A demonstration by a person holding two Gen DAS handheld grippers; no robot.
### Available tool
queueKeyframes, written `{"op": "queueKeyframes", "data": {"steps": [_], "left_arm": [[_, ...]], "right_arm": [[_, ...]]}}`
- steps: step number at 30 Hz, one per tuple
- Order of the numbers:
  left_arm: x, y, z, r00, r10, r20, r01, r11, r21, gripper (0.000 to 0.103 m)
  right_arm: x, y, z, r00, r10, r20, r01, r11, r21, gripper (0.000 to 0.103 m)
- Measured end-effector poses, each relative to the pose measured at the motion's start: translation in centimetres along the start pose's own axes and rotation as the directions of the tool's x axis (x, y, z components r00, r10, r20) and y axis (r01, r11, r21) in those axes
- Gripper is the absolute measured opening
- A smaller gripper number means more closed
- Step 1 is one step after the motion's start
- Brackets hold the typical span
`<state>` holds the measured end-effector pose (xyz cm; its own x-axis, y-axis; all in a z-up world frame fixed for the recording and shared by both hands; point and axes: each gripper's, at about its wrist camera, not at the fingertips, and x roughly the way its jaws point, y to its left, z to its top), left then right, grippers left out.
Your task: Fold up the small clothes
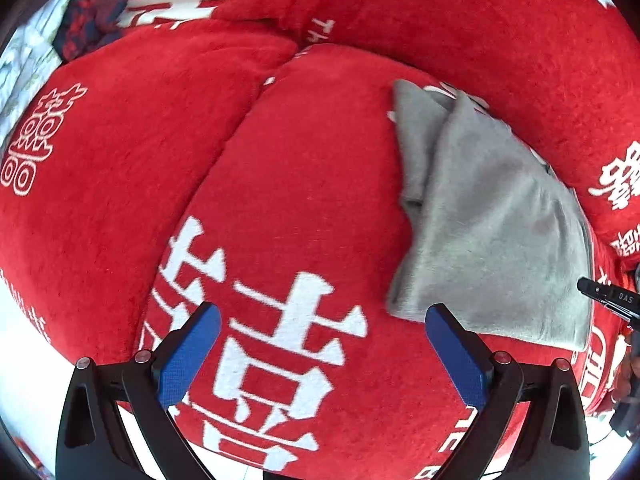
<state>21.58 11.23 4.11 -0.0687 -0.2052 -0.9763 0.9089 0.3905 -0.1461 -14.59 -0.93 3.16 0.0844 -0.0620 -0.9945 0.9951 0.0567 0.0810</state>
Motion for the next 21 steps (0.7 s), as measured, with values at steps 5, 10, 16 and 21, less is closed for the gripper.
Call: {"op": "queueKeyframes", "data": {"steps": [5, 10, 16, 21], "left_arm": [[0.0, -2.0, -0.1, 1.0, -0.018, -0.015, 0.018, 1.0, -0.002, 0.103], [-0.3, -3.8, -0.4, 0.999, -0.038, 0.003, 0.038, 0.999, -0.003, 0.103], [-0.5, -5.9, -0.6, 0.999, -0.043, 0.006, 0.043, 0.999, 0.027, 0.103], [-0.6, -6.7, -0.8, 0.998, -0.06, -0.013, 0.06, 0.998, 0.016, 0.103]], "right_arm": [[1.8, -8.1, -1.1, 0.997, -0.052, -0.065, 0.064, 0.979, 0.195, 0.019], [1.0, -11.6, -2.2, 0.999, 0.006, -0.053, 0.011, 0.952, 0.305, 0.015], [-1.5, -8.3, -2.2, 1.0, 0.014, 0.007, -0.015, 0.985, 0.171, 0.019], [-2.8, -5.2, -2.9, 0.994, 0.108, 0.029, -0.111, 0.988, 0.11, 0.019]]}}
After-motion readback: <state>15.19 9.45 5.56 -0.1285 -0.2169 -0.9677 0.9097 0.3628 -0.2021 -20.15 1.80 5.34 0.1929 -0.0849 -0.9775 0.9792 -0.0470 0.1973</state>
